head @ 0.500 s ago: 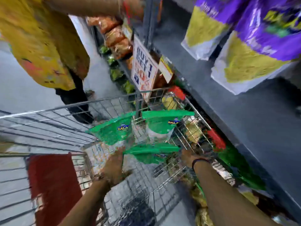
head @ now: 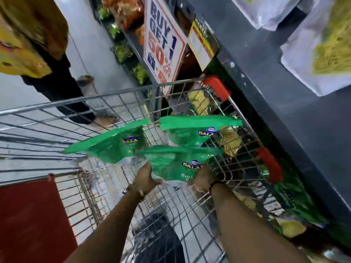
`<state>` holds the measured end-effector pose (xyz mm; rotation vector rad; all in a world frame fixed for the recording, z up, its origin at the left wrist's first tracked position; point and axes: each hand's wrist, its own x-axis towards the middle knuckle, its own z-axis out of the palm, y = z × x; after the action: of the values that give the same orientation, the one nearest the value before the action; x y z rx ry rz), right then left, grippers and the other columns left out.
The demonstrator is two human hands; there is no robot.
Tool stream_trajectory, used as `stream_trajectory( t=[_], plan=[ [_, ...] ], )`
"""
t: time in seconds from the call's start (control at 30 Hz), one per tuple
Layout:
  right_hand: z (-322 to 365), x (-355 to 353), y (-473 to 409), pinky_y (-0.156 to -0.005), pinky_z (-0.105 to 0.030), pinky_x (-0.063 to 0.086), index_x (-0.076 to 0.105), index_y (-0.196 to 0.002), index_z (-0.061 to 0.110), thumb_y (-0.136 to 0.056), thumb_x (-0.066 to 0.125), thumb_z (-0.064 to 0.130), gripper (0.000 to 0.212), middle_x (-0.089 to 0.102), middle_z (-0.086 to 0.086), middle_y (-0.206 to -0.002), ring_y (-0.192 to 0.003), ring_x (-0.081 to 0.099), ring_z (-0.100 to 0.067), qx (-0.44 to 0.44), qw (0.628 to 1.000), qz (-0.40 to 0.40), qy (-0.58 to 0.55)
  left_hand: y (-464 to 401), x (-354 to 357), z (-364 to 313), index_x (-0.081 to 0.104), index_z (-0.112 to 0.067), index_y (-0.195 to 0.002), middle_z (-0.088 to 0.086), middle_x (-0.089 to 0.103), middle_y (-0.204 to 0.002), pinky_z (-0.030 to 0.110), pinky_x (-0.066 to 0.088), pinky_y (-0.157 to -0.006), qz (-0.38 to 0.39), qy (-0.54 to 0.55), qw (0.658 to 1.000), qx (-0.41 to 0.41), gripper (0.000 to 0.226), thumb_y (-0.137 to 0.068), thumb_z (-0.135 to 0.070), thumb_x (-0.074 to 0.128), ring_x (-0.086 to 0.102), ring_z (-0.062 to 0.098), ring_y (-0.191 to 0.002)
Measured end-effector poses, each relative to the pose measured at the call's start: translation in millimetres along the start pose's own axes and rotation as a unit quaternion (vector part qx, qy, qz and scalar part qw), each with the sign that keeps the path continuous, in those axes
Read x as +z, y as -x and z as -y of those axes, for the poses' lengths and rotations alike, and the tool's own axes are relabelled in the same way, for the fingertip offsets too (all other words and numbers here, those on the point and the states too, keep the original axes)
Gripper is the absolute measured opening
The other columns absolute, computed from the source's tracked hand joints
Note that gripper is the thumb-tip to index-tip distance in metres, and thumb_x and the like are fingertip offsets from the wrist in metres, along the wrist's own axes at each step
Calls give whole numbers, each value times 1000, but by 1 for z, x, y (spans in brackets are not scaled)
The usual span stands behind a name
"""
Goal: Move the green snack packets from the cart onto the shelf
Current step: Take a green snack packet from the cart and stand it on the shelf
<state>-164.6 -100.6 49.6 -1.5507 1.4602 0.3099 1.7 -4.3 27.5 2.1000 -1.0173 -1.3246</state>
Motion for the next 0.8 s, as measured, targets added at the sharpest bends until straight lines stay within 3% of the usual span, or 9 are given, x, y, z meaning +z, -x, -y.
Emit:
stream_trajectory(
  t=[0.17, 0.27, 0.33, 0.43, 0.5, 0.57, 0.63, 0.7, 0.8],
  plan=[
    [26, -54, 72, -78, -15, 49, 62, -91, 15, -58, 82, 4, 41, 71, 15, -84, -90, 63, -17, -101, 993, 2, -57, 48, -36, -59, 46, -1, -113, 19, 56, -120, 33, 42, -84, -34, 72, 994, 69, 65, -58, -10, 80, 49, 37, -113],
    [31, -91, 132, -86, -17, 45, 57, -107, 15, -59, 82, 12, 54, 66, 5, -102, -103, 60, -18, -180, 978, -22, -99, 87, -60, -111, 49, -13, -115, 1, 56, -121, 14, 42, -90, -17, 95, 984, 148, 71, -52, -15, 82, 53, 13, -108],
    [29, -118, 176, -84, -18, 50, 61, -101, 21, -59, 83, 19, 47, 69, 3, -99, -96, 63, -15, -219, 967, -75, -110, 118, -71, -153, 51, -22, -105, -14, 56, -107, -6, 37, -71, -18, 94, 972, 213, 63, -51, -12, 82, 54, -8, -92],
    [13, -156, 240, -61, -3, 45, 63, -75, 29, -58, 84, 19, 28, 69, 23, -71, -74, 63, 5, -262, 942, -159, -138, 152, -70, -216, 52, -23, -107, -10, 59, -106, -9, 34, -69, 6, 63, 950, 305, 62, -56, -4, 79, 54, -14, -93],
    [-3, -180, 268, -62, 1, 42, 62, -86, 25, -59, 82, 14, 36, 68, 24, -80, -75, 61, 14, -286, 921, -200, -172, 164, -61, -256, 47, -25, -114, -3, 58, -113, -2, 39, -80, 35, 43, 929, 367, 69, -55, -9, 80, 54, -15, -96],
    [-27, -207, 291, -71, -3, 44, 58, -99, 22, -61, 81, 12, 45, 66, 15, -96, -83, 60, 13, -293, 898, -264, -198, 163, -37, -298, 40, -12, -123, 10, 53, -126, 26, 42, -101, 69, 14, 914, 399, 80, -55, -16, 83, 53, 11, -114],
    [-48, -227, 300, -88, -20, 48, 54, -109, 18, -63, 79, 10, 53, 65, 4, -108, -98, 61, -2, -283, 881, -309, -221, 158, -12, -332, 40, -3, -119, 20, 53, -125, 43, 43, -100, 97, -1, 908, 407, 74, -58, -16, 79, 54, 27, -113],
    [-71, -248, 303, -98, -40, 46, 50, -116, 17, -64, 78, 7, 60, 62, -4, -118, -109, 58, -19, -262, 862, -354, -251, 149, 22, -363, 40, -1, -116, 18, 53, -122, 21, 49, -89, 132, 20, 894, 428, 63, -64, 1, 74, 58, 19, -104],
    [-96, -265, 291, -98, -47, 46, 47, -116, 20, -67, 74, 0, 59, 61, -6, -117, -111, 57, -25, -242, 839, -387, -296, 133, 66, -391, 36, 3, -122, 17, 49, -123, 0, 40, -81, 140, 31, 883, 448, 58, -70, 11, 64, 47, 17, -107]
  ],
)
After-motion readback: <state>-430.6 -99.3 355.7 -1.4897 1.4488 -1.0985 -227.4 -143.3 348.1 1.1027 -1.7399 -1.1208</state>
